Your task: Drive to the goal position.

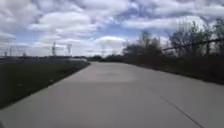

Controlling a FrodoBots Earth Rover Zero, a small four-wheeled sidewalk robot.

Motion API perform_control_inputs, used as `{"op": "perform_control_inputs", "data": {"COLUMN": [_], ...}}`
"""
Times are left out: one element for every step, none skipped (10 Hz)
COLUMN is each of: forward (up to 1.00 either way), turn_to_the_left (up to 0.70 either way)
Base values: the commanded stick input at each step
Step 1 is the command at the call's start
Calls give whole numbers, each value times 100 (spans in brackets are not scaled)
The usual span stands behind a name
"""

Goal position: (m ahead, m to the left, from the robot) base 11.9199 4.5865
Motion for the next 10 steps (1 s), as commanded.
{"op": "perform_control_inputs", "data": {"forward": [91, 91, 91, 91, 91, 91, 91, 91, 91, 91], "turn_to_the_left": [0, 0, 0, 0, 0, 0, 0, 0, 0, 0]}}
